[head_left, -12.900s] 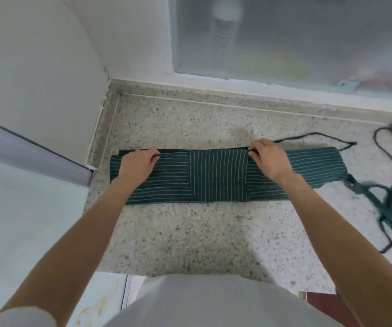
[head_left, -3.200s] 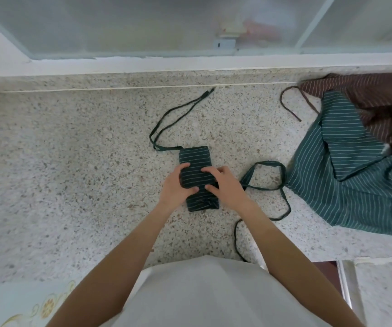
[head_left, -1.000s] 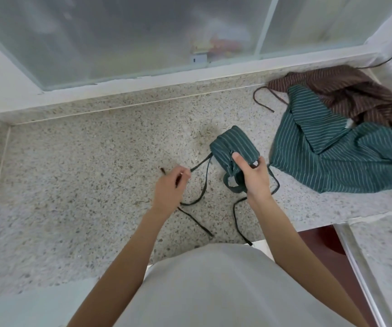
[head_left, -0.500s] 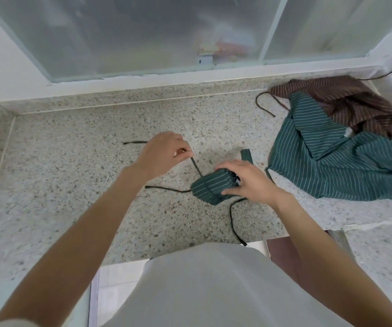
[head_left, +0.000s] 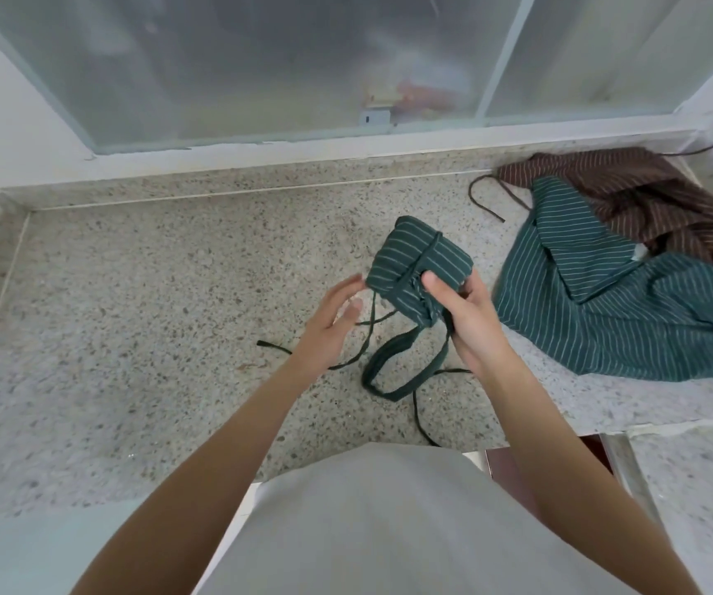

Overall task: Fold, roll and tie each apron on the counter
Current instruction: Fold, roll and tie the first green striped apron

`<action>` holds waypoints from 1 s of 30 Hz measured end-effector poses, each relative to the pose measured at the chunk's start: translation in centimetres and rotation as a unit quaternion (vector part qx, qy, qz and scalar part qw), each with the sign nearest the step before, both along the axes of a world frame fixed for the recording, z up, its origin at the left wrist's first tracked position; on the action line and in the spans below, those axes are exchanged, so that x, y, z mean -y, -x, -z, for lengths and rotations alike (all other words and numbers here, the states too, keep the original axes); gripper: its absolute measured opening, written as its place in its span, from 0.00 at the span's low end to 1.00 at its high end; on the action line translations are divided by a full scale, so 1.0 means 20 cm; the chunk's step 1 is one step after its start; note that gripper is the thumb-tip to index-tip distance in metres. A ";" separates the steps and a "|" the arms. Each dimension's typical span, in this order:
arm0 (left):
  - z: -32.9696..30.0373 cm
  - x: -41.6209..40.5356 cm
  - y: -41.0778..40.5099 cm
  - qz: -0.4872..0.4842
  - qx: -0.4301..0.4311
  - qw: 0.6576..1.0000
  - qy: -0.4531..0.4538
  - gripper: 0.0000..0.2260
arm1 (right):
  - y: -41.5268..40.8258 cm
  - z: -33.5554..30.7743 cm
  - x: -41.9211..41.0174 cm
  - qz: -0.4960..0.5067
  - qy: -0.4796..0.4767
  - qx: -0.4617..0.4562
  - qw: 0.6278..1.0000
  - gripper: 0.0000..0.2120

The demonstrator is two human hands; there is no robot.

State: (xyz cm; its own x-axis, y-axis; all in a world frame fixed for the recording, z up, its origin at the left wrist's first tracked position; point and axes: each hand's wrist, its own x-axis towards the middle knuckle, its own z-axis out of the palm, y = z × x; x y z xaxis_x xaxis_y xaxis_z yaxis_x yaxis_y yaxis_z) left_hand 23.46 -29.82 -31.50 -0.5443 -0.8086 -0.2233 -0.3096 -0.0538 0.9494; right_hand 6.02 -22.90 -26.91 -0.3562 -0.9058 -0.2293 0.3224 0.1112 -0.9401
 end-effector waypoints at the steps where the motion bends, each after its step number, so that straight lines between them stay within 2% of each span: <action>1: -0.03 -0.01 0.00 -0.001 -0.030 0.999 -0.023 0.11 | 0.01 0.00 0.01 0.013 -0.007 0.000 1.000 0.29; 5: -0.03 0.01 0.00 0.094 -0.055 0.990 -0.090 0.12 | 0.03 0.00 0.03 0.017 -0.002 -0.002 1.000 0.23; 8: 0.01 0.04 -0.03 0.102 -0.070 0.981 -0.147 0.12 | 0.04 -0.02 0.04 -0.031 0.013 -0.019 0.999 0.20; 10: 0.06 0.08 -0.06 0.104 -0.002 0.988 -0.113 0.12 | 0.08 -0.04 0.04 -0.123 0.032 -0.093 0.987 0.21; 11: 0.08 0.11 -0.07 0.109 0.052 0.990 -0.069 0.12 | 0.10 -0.04 0.03 -0.192 0.040 -0.152 0.969 0.21; 13: 0.11 0.19 -0.09 0.133 0.145 0.979 0.044 0.11 | 0.10 -0.05 0.03 -0.331 0.055 -0.280 0.899 0.19; 15: 0.07 0.25 -0.10 0.204 0.200 0.949 0.135 0.11 | 0.09 0.00 0.04 -0.414 0.052 -0.426 0.803 0.17; 18: -0.04 0.30 -0.04 0.284 0.279 0.882 0.253 0.13 | 0.07 0.09 0.07 -0.415 -0.011 -0.622 0.664 0.20; 19: -0.07 0.31 -0.01 0.277 0.288 0.871 0.287 0.14 | 0.06 0.12 0.09 -0.398 -0.038 -0.654 0.642 0.21; 20: -0.09 0.30 0.00 0.258 0.289 0.865 0.319 0.14 | 0.06 0.14 0.11 -0.373 -0.058 -0.668 0.641 0.21; 21: -0.09 0.29 0.02 0.235 0.289 0.861 0.346 0.14 | 0.05 0.17 0.13 -0.334 -0.071 -0.664 0.666 0.20; 23: -0.08 0.27 0.01 0.162 0.267 0.877 0.366 0.14 | 0.04 0.20 0.16 -0.228 -0.088 -0.581 0.776 0.19; 24: -0.07 0.25 0.00 0.107 0.235 0.895 0.365 0.14 | 0.02 0.20 0.17 -0.172 -0.091 -0.516 0.834 0.18; 26: -0.03 0.23 -0.05 -0.013 0.133 0.917 0.377 0.12 | -0.01 0.20 0.23 -0.090 -0.097 -0.349 0.928 0.18; 28: 0.00 0.19 -0.08 -0.079 0.062 0.917 0.387 0.10 | -0.06 0.21 0.27 -0.041 -0.111 -0.148 0.982 0.19; 30: 0.02 0.22 -0.10 -0.098 0.044 0.931 0.347 0.07 | -0.09 0.26 0.36 -0.012 -0.142 0.003 0.990 0.22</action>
